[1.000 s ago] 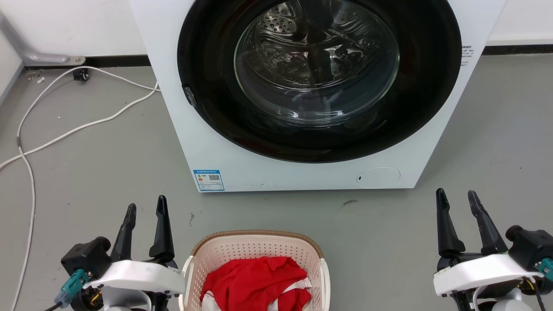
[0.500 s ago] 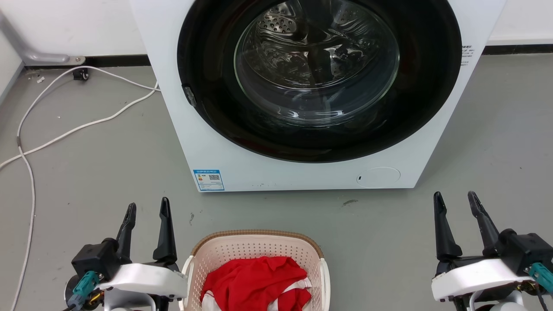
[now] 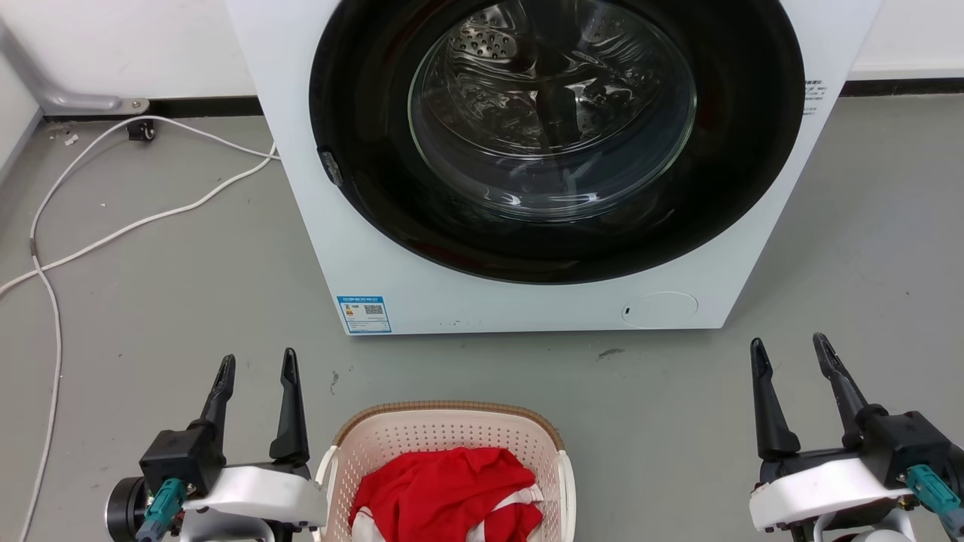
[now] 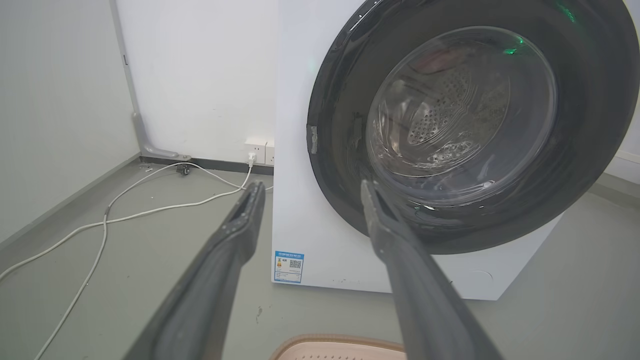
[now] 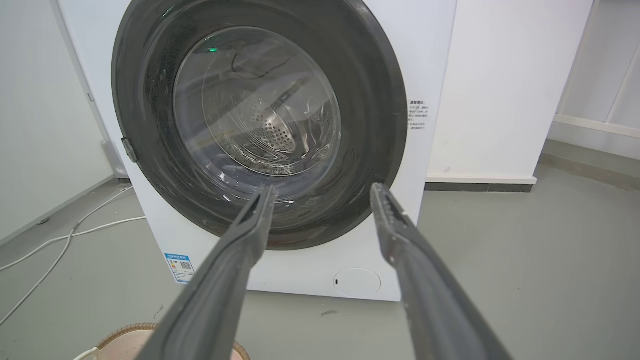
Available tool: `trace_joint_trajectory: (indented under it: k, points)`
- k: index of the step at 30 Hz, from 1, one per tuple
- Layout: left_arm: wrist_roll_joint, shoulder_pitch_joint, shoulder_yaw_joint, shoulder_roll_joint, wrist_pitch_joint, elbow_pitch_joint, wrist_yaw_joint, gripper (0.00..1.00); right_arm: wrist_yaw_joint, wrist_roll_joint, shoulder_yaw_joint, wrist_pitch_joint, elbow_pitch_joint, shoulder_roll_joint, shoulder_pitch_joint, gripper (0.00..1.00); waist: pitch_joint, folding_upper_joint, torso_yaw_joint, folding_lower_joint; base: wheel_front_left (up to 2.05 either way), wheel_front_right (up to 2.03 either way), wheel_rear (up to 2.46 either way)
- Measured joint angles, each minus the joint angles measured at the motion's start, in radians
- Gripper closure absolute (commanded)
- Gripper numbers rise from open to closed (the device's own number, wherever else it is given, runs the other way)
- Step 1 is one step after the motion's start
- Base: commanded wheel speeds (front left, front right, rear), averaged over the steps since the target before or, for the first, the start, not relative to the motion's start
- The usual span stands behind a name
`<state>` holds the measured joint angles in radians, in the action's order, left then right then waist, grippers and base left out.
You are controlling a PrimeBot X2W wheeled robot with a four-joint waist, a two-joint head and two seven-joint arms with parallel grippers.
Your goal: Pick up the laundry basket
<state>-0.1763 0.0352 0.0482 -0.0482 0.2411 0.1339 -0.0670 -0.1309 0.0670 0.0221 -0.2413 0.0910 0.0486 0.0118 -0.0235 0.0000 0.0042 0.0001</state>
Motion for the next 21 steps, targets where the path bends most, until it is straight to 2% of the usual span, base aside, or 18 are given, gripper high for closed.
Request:
trace_joint_trajectory:
  k: [12,21]
  points:
    - [0.078,-0.007,0.001,0.0,0.019,-0.007,0.007,0.0,0.0,-0.071,0.002,-0.022,-0.007,0.0,-0.001,0.0,-0.005,0.0,-0.002,0.0,0.0,0.0,0.0]
    - [0.075,-0.007,0.002,-0.001,0.021,-0.005,0.008,0.0,0.0,-0.04,0.011,-0.022,0.002,0.0,-0.001,0.0,-0.006,0.0,0.0,0.0,0.0,0.0,0.0]
